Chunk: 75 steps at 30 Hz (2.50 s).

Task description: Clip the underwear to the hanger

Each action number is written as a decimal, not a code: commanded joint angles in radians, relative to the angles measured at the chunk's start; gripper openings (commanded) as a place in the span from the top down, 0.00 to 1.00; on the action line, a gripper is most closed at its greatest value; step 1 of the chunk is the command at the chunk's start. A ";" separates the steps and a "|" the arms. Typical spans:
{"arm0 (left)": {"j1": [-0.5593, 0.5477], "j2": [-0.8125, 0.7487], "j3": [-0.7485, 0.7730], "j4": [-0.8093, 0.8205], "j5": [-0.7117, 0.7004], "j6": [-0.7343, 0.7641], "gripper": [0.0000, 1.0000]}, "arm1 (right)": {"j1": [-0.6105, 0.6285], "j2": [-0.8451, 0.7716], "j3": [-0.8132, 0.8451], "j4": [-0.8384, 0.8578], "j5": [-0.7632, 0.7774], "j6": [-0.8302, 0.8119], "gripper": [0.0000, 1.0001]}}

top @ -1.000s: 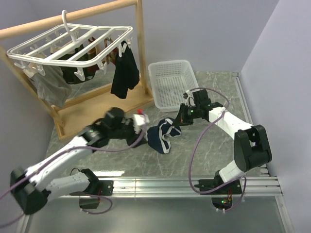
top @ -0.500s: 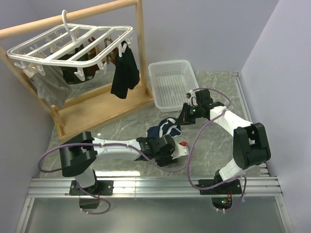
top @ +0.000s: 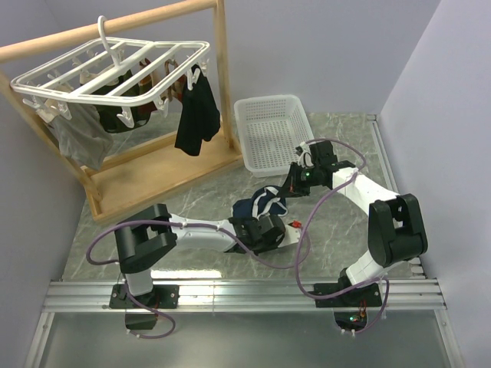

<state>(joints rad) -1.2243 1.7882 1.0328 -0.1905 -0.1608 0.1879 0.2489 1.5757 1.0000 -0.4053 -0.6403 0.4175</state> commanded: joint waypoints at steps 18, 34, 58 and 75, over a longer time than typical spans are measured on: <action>0.601 -0.692 -0.109 -0.320 0.813 -0.074 1.00 | -0.022 -0.098 -0.118 -0.191 -0.263 -0.201 0.88; 0.782 -0.451 -0.152 -0.194 0.761 -0.091 1.00 | 0.001 -0.045 0.031 -0.141 0.053 -0.408 0.62; 0.862 -0.348 -0.129 -0.207 0.791 -0.054 1.00 | 0.348 0.070 0.060 -0.237 0.383 -0.684 0.43; 0.865 -0.369 -0.152 -0.194 0.784 -0.059 1.00 | 0.394 0.064 0.065 -0.274 0.372 -0.625 0.46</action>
<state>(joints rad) -0.3634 1.4372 0.8864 -0.4225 0.6044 0.1154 0.6254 1.6684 1.0546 -0.6777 -0.2817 -0.2234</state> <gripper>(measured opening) 0.010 0.538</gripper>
